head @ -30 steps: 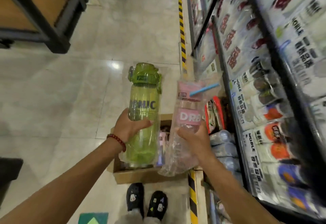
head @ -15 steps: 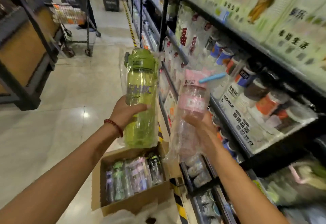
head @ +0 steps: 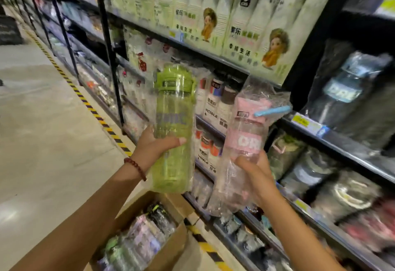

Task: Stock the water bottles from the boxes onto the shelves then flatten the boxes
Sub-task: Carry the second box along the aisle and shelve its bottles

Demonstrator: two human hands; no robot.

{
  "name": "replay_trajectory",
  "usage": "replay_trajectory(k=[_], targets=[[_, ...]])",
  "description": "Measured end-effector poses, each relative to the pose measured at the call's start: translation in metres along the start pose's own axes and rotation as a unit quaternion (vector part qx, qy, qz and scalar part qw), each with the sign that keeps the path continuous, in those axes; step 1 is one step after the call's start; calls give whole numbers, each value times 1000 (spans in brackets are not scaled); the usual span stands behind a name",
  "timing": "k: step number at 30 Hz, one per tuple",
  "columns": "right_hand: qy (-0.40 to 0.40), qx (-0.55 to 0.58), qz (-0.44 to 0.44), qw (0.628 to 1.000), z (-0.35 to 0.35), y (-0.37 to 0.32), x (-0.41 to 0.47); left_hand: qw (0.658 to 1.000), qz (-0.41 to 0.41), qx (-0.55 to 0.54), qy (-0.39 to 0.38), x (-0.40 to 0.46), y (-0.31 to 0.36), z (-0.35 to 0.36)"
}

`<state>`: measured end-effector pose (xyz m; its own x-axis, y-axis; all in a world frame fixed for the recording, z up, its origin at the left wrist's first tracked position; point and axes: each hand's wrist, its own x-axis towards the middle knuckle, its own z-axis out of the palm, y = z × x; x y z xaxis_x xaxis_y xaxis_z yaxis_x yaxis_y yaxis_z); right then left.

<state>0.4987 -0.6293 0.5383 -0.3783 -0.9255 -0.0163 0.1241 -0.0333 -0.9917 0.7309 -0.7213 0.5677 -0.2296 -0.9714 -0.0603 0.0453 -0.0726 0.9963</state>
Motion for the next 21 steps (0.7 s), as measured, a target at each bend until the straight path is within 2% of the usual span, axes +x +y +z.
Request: replay_trajectory(k=[4, 11, 17, 21], targets=[[87, 6, 1, 996, -33, -2, -46, 998, -20, 14, -65, -27, -9, 27], [194, 4, -61, 979, -102, -21, -121, 983, -33, 27, -176, -54, -4, 100], [312, -18, -103, 944, -186, -51, -189, 960, -29, -9, -278, -86, 7, 209], [384, -81, -106, 914, -253, -73, -247, 935, -11, 18, -355, -129, 6, 300]])
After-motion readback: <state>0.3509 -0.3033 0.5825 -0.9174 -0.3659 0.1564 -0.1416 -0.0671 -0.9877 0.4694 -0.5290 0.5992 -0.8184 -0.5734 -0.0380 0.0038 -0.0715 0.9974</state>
